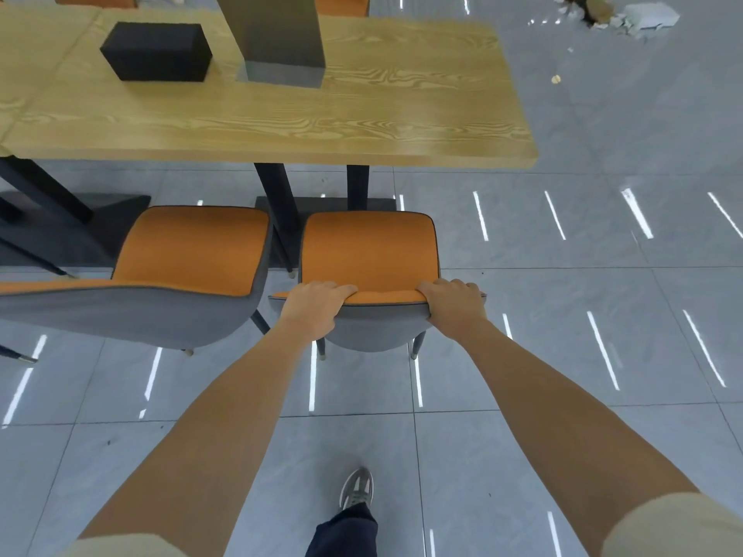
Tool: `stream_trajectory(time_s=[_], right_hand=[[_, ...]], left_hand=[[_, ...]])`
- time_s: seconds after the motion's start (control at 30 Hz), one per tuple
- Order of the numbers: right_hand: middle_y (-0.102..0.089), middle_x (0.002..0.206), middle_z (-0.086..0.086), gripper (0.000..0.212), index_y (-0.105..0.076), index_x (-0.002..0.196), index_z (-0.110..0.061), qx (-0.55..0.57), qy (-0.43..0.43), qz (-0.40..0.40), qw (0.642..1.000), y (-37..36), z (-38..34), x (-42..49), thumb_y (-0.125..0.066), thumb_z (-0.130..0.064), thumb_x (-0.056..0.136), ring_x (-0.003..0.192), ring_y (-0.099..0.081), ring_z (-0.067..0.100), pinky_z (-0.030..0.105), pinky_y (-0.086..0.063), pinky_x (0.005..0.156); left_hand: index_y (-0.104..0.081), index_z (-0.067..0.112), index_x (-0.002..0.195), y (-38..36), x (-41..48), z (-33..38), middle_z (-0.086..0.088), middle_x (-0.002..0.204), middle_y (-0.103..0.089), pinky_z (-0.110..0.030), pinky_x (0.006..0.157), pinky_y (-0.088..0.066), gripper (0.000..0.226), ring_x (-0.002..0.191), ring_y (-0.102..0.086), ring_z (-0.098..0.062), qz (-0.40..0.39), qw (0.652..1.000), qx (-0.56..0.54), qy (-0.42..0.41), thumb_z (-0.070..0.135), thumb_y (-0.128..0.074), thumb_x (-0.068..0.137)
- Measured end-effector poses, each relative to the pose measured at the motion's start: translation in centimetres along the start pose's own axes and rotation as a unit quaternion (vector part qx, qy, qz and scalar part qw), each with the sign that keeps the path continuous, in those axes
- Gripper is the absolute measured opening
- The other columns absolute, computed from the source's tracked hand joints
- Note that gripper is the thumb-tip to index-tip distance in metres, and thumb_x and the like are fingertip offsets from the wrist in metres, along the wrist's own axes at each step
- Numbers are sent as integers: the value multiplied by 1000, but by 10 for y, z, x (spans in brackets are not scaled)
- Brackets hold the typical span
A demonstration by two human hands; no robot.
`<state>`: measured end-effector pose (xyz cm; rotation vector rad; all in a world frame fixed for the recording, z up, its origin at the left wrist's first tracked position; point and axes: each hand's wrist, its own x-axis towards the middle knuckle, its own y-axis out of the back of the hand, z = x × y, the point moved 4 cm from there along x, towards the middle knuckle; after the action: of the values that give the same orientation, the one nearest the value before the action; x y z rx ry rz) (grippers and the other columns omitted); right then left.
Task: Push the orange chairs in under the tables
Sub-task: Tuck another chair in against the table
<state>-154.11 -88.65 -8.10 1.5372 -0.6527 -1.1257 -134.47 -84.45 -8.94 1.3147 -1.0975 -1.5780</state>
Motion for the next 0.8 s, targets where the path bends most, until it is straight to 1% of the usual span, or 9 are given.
stream_trajectory(time_s=[0.17, 0.3, 0.43, 0.5, 0.57, 0.63, 0.7, 0.77, 0.8], right_hand=[[-61, 106, 9, 23, -51, 114, -16, 7, -5, -7, 1000, 8, -2, 14, -53, -15, 92, 98, -57, 30, 43, -42, 89], [-61, 108, 9, 29, -49, 115, -16, 10, -2, -21, 1000, 10, 1, 18, -60, -20, 88, 100, -56, 31, 43, -42, 90], [-57, 112, 9, 44, -46, 121, -17, 44, 23, -71, 996, 12, 5, 18, -65, -34, 85, 104, -54, 30, 44, -42, 93], [-55, 112, 8, 48, -44, 124, -18, 76, 42, -91, 992, 15, 12, 16, -62, -40, 85, 101, -52, 26, 39, -43, 87], [-54, 114, 7, 50, -43, 127, -17, 121, 51, -110, 985, 19, 24, 12, -59, -43, 86, 93, -49, 21, 31, -40, 79], [-52, 126, 7, 55, -39, 134, -17, 175, 43, -130, 975, 24, 42, 9, -56, -44, 89, 102, -49, 22, 33, -41, 86], [-45, 140, 8, 60, -33, 141, -17, 211, 20, -133, 968, 30, 67, 10, -51, -46, 92, 122, -47, 27, 39, -39, 101], [-37, 148, 9, 62, -28, 145, -15, 220, 6, -112, 969, 37, 96, 13, -47, -46, 94, 133, -39, 28, 41, -34, 107], [-32, 151, 10, 64, -24, 146, -14, 216, 4, -97, 972, 42, 113, 16, -45, -45, 95, 137, -34, 28, 41, -32, 109]], left_hand=[[-34, 28, 140, 8, 14, -9, -6, 120, -58, -38, 81, -51, 60, 107, -58, -27, -11, 1000, 9, -3, 9, -56, 87], [-35, 29, 139, 10, 19, -9, -5, 117, -58, -38, 80, -50, 60, 106, -58, -27, -20, 1000, 10, -2, 11, -58, 86], [-40, 26, 134, 17, 22, -6, -5, 114, -59, -40, 83, -51, 56, 105, -57, -26, -90, 996, -8, 7, 21, -63, 83], [-43, 21, 129, 25, 27, 1, -5, 114, -60, -40, 85, -52, 56, 104, -58, -25, -144, 990, 2, 2, 32, -67, 79], [-44, 19, 129, 33, 37, 13, -3, 121, -59, -40, 91, -50, 64, 109, -56, -24, -191, 982, 4, -10, 43, -70, 75], [-36, 18, 139, 41, 50, 29, -3, 139, -48, -40, 103, -42, 81, 124, -47, -24, -233, 972, -18, -16, 50, -71, 74], [-20, 18, 148, 47, 64, 48, -1, 154, -28, -41, 115, -29, 97, 140, -29, -24, -272, 961, -50, -12, 53, -71, 73], [-12, 21, 150, 53, 84, 69, 1, 159, -15, -41, 119, -18, 101, 146, -16, -22, -284, 956, -80, -4, 57, -68, 74], [-10, 21, 150, 58, 98, 80, 1, 160, -11, -41, 120, -15, 98, 147, -13, -21, -269, 959, -90, -4, 59, -64, 77]])
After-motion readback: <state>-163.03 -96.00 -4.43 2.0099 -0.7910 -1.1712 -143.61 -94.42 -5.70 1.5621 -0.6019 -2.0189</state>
